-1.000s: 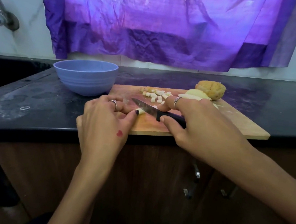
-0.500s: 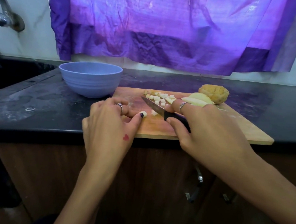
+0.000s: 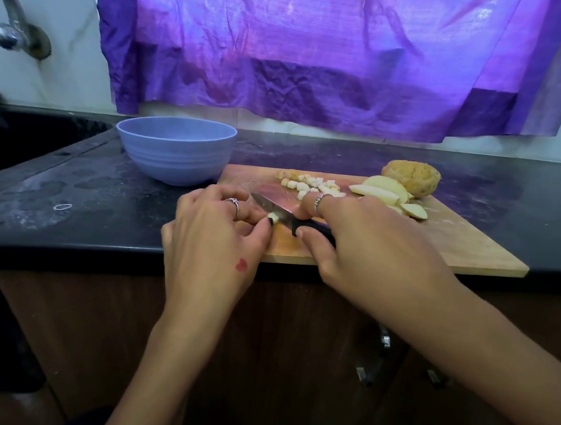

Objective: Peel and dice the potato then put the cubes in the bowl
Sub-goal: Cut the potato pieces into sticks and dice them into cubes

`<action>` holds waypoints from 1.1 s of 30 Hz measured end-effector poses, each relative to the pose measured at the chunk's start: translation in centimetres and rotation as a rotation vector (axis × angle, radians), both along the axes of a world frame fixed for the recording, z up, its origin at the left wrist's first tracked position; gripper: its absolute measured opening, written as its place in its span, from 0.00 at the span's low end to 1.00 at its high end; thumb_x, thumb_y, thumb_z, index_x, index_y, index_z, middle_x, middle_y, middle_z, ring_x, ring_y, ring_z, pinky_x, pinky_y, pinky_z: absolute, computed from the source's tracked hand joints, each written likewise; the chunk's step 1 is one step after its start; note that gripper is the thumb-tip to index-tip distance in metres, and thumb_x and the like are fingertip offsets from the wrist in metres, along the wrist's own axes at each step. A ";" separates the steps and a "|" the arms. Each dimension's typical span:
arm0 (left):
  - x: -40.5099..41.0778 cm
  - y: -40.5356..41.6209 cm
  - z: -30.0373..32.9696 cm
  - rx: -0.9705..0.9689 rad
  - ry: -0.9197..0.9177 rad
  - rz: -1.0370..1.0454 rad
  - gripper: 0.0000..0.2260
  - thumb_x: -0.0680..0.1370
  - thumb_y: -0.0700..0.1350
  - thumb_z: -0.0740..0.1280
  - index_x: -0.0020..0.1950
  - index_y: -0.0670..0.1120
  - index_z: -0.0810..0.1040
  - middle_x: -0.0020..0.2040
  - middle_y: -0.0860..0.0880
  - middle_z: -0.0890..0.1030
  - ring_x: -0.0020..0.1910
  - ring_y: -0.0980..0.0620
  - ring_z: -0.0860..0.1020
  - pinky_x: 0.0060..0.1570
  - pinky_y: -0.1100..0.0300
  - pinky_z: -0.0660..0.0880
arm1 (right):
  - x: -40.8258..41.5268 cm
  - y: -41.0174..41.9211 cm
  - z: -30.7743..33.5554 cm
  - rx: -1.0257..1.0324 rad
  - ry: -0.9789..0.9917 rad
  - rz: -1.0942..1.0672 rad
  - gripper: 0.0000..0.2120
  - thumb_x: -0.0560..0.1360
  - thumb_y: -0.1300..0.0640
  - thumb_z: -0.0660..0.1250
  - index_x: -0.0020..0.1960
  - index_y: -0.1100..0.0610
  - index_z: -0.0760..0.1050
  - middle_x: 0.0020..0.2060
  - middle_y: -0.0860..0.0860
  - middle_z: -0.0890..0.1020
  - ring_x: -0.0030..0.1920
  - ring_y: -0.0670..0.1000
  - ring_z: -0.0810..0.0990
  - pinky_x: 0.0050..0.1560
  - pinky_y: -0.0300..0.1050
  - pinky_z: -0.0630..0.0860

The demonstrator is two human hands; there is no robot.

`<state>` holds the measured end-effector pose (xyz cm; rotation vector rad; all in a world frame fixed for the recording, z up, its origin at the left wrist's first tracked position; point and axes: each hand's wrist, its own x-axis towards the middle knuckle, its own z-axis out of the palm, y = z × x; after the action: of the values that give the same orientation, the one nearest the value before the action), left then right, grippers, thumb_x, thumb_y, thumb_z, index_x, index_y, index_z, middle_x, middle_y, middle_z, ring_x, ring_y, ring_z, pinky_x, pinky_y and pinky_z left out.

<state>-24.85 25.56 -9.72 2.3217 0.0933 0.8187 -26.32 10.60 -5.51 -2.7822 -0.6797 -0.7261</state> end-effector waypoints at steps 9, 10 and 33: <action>0.1 -0.2 -0.2 -0.016 -0.012 0.025 0.06 0.75 0.53 0.70 0.43 0.53 0.83 0.58 0.61 0.74 0.63 0.53 0.67 0.55 0.52 0.62 | -1.3 -1.5 0.2 -0.029 -0.003 -0.043 0.14 0.80 0.44 0.54 0.64 0.41 0.68 0.43 0.43 0.74 0.47 0.49 0.73 0.40 0.45 0.68; 0.1 -0.2 -0.2 -0.028 -0.027 0.022 0.06 0.74 0.54 0.70 0.43 0.52 0.83 0.58 0.60 0.75 0.62 0.53 0.68 0.56 0.51 0.63 | -1.4 -1.6 0.2 0.008 -0.013 -0.041 0.14 0.80 0.43 0.54 0.64 0.40 0.68 0.45 0.44 0.76 0.48 0.50 0.75 0.41 0.45 0.69; -0.2 -0.1 0.5 -0.058 -0.018 -0.039 0.03 0.74 0.51 0.71 0.40 0.56 0.81 0.53 0.61 0.72 0.62 0.53 0.69 0.59 0.48 0.67 | -1.0 -1.5 0.3 -0.040 -0.004 0.019 0.13 0.80 0.44 0.56 0.63 0.40 0.67 0.46 0.45 0.76 0.51 0.50 0.76 0.39 0.44 0.66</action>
<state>-25.01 25.47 -9.24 2.2542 0.0627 0.8063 -27.35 9.14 -5.19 -2.8071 -0.7283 -0.7224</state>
